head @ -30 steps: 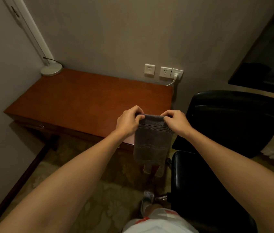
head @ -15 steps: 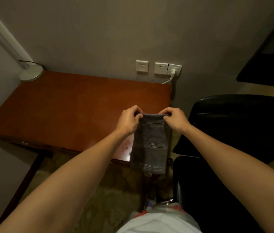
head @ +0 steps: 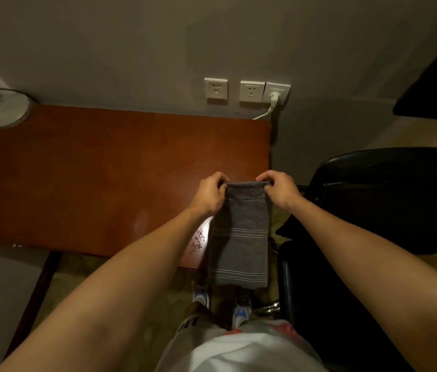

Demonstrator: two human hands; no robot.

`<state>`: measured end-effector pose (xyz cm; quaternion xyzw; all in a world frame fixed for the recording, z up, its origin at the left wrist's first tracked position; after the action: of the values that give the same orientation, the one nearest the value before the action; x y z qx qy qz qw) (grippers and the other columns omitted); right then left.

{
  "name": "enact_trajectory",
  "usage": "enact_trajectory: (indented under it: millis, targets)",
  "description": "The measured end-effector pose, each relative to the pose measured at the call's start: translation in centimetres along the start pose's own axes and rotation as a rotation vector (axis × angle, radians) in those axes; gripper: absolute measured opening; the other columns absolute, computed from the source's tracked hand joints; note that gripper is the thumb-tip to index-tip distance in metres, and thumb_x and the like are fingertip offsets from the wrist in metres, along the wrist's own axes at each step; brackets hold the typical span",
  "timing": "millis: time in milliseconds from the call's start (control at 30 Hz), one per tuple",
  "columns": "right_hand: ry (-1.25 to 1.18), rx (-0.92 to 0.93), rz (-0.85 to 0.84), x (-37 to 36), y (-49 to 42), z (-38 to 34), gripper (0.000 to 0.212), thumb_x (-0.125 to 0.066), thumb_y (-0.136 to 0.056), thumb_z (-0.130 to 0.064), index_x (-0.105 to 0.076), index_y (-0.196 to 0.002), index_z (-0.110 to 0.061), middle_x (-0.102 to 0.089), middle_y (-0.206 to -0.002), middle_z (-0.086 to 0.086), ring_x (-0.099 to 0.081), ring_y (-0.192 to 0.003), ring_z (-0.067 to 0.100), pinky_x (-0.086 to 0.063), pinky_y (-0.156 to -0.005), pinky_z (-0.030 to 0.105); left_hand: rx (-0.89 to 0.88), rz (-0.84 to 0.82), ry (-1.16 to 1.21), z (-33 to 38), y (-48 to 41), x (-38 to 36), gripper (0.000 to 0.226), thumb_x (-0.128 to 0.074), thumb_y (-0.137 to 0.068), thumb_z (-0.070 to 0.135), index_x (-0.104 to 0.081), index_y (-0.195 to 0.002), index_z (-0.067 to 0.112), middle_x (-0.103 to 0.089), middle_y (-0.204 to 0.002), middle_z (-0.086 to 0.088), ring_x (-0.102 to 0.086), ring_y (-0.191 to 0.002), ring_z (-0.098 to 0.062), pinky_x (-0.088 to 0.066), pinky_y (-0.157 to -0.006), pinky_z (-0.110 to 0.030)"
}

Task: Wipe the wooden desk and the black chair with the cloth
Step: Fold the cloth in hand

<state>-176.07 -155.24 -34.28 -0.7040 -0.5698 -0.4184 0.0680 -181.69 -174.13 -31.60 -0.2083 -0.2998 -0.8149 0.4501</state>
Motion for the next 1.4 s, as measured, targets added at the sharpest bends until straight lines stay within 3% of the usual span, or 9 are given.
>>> enact_trajectory:
  millis: [133, 233, 300, 400, 533, 700, 833, 1033, 1400]
  targets:
    - [-0.012, -0.062, 0.037, -0.7, -0.9, 0.8, 0.029, -0.049, -0.098, 0.004, -0.067, -0.109, -0.016, -0.063, -0.124, 0.002, -0.057, -0.117, 0.02, -0.042, -0.091, 0.022, 0.032, -0.092, -0.016, -1.1, -2.2, -1.1, 0.024, -0.052, -0.101, 0.009, -0.061, -0.122, 0.011, -0.06, -0.126, -0.008, -0.057, -0.117, -0.022, -0.045, -0.098, -0.027]
    - [0.003, -0.087, 0.03, -1.8, -1.0, 1.4, 0.041, -0.04, -0.095, 0.013, -0.064, -0.119, -0.011, -0.059, -0.131, 0.004, -0.054, -0.124, 0.02, -0.038, -0.095, 0.021, 0.007, -0.229, -0.122, -1.7, -2.6, -2.6, 0.048, -0.054, -0.098, 0.009, -0.043, -0.145, 0.008, -0.024, -0.157, -0.011, -0.032, -0.142, -0.028, -0.028, -0.118, -0.031]
    - [0.025, -0.094, 0.029, -2.4, -1.1, 1.8, 0.044, -0.041, -0.093, 0.012, -0.064, -0.121, -0.013, -0.06, -0.132, 0.007, -0.056, -0.123, 0.024, -0.04, -0.094, 0.024, -0.055, -0.312, -0.224, -2.0, -2.6, -3.5, 0.057, -0.056, -0.097, 0.012, -0.036, -0.15, 0.009, -0.006, -0.163, -0.01, -0.013, -0.15, -0.03, -0.017, -0.121, -0.035]
    - [0.048, -0.116, -0.005, -4.2, 0.0, 2.7, 0.041, -0.047, -0.091, 0.008, -0.066, -0.122, -0.012, -0.065, -0.124, 0.009, -0.062, -0.113, 0.028, -0.041, -0.082, 0.021, -0.107, -0.389, -0.341, -3.5, -1.9, -4.9, 0.063, -0.059, -0.096, 0.018, -0.033, -0.152, 0.01, -0.005, -0.164, -0.013, -0.008, -0.152, -0.032, -0.016, -0.122, -0.037]
    - [0.163, -0.032, -0.084, -7.7, 1.8, 2.8, 0.042, -0.059, -0.085, -0.002, -0.064, -0.125, -0.014, -0.063, -0.132, 0.008, -0.059, -0.123, 0.026, -0.044, -0.106, 0.034, -0.185, -0.482, -0.482, -5.8, -0.6, -7.0, 0.071, -0.064, -0.094, 0.031, -0.03, -0.153, 0.012, -0.008, -0.165, -0.01, -0.016, -0.15, -0.032, -0.02, -0.123, -0.04]
    - [0.474, 0.04, -0.258, -12.5, 3.8, 3.4, 0.077, -0.07, -0.088, -0.03, -0.032, -0.154, -0.019, -0.016, -0.166, 0.005, -0.013, -0.153, 0.026, -0.02, -0.121, 0.036, -0.324, -0.551, -0.701, -8.6, 1.4, -9.8, 0.087, -0.068, -0.089, 0.047, -0.024, -0.155, 0.012, -0.007, -0.165, -0.015, -0.006, -0.153, -0.032, -0.01, -0.124, -0.043]
    - [0.55, 0.036, -0.314, -14.9, 4.8, 4.8, 0.098, -0.074, -0.085, -0.042, -0.013, -0.159, -0.022, 0.001, -0.168, 0.003, 0.003, -0.154, 0.024, -0.01, -0.123, 0.042, -0.311, -0.613, -0.781, -10.0, 2.6, -11.6, 0.096, -0.068, -0.088, 0.051, -0.014, -0.159, 0.016, 0.006, -0.167, -0.011, 0.006, -0.154, -0.03, 0.0, -0.124, -0.046]
    - [0.646, 0.032, -0.368, -16.9, 5.8, 6.8, 0.123, -0.077, -0.078, -0.054, 0.013, -0.158, -0.025, 0.03, -0.162, 0.007, 0.025, -0.15, 0.026, 0.005, -0.123, 0.047, -0.168, -0.667, -0.834, -13.3, 3.2, -13.1, 0.133, -0.077, -0.073, 0.063, 0.017, -0.158, 0.021, 0.028, -0.163, -0.006, 0.025, -0.15, -0.028, 0.005, -0.122, -0.056]
    - [0.643, 0.07, -0.343, -17.3, 4.6, 7.6, 0.13, -0.079, -0.075, -0.055, 0.018, -0.156, -0.023, 0.033, -0.16, 0.01, 0.027, -0.149, 0.029, 0.007, -0.124, 0.044, -0.161, -0.624, -0.922, -14.3, 2.3, -14.1, 0.14, -0.078, -0.07, 0.064, 0.026, -0.154, 0.024, 0.04, -0.158, -0.007, 0.034, -0.146, -0.029, 0.007, -0.121, -0.059]
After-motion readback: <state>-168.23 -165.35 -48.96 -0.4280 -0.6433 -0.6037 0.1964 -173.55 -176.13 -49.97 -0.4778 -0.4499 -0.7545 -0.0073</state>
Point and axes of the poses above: each hand's wrist, its own y-axis away from the middle knuckle, its own x-axis out of the back of the hand, z = x × y, the point moved 10 cm from there along -y, towards the middle knuckle
